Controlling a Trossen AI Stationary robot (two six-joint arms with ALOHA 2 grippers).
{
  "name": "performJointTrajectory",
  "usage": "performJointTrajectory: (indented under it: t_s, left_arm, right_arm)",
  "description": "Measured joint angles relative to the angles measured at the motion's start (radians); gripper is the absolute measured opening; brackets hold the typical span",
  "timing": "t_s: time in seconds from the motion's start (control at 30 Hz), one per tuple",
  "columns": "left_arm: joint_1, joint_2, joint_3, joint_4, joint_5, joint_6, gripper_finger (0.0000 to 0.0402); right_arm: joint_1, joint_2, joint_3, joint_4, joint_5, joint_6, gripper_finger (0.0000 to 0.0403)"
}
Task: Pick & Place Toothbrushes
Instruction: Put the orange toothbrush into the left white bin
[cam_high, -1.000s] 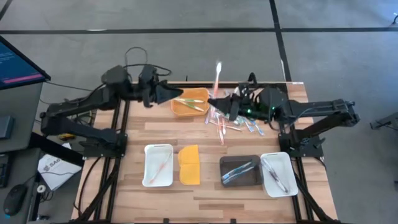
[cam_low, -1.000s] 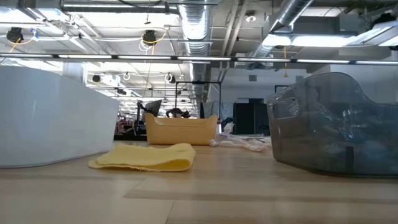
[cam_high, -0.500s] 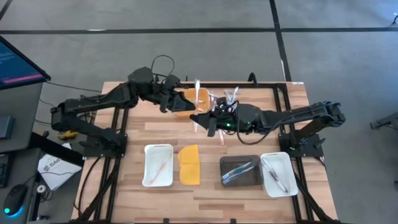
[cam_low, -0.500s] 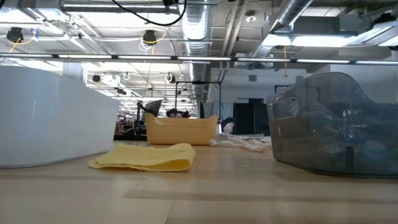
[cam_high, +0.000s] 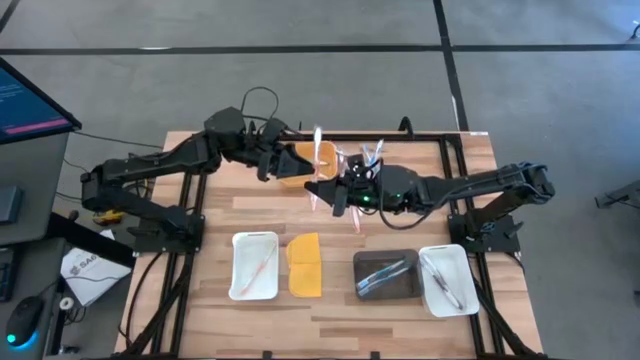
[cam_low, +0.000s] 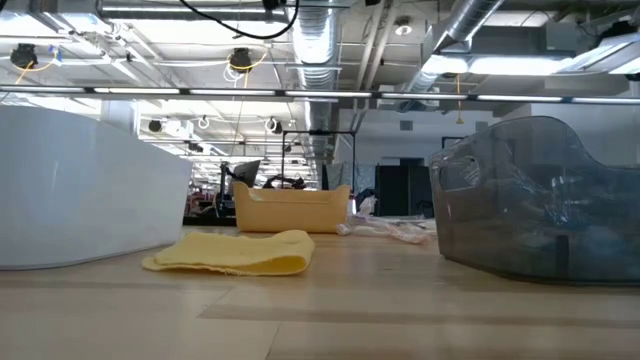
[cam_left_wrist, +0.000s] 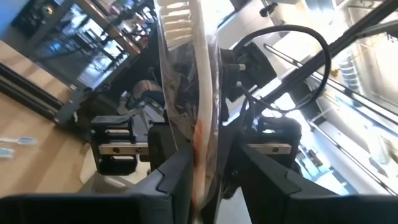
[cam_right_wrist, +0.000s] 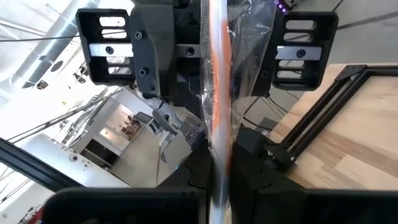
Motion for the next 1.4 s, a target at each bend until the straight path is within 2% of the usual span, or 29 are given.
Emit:
performJointTrajectory:
  t_s: [0.63,0.77,0.9,1.13,1.4]
  left_arm:
    - [0.002,0.017,0.001,0.003,-0.094,0.029,0.0115]
    - [0.002,0.017,0.001,0.002,-0.093,0.048,0.0089]
    - [0.002,0.017,0.001,-0.002,-0.093,0.059,0.0027]
    - [0.003,0.017,0.001,0.001,-0.092,0.061,0.0008]
    - [0.042,-0.015,0.000,-0.037,-0.085,0.050,0.0008]
  right_arm:
    - [-0.033,0.000,0.000,-0.003,0.001,0.013,0.0022]
    - [-0.032,0.000,0.000,-0.002,0.001,0.012,0.0022]
    - [-0.032,0.000,0.000,0.001,-0.002,0.011,0.0032]
    - [-0.031,0.000,0.000,-0.002,-0.007,0.078,0.0097]
    - [-0.031,-0.035,0.000,0.001,-0.054,0.035,0.0218]
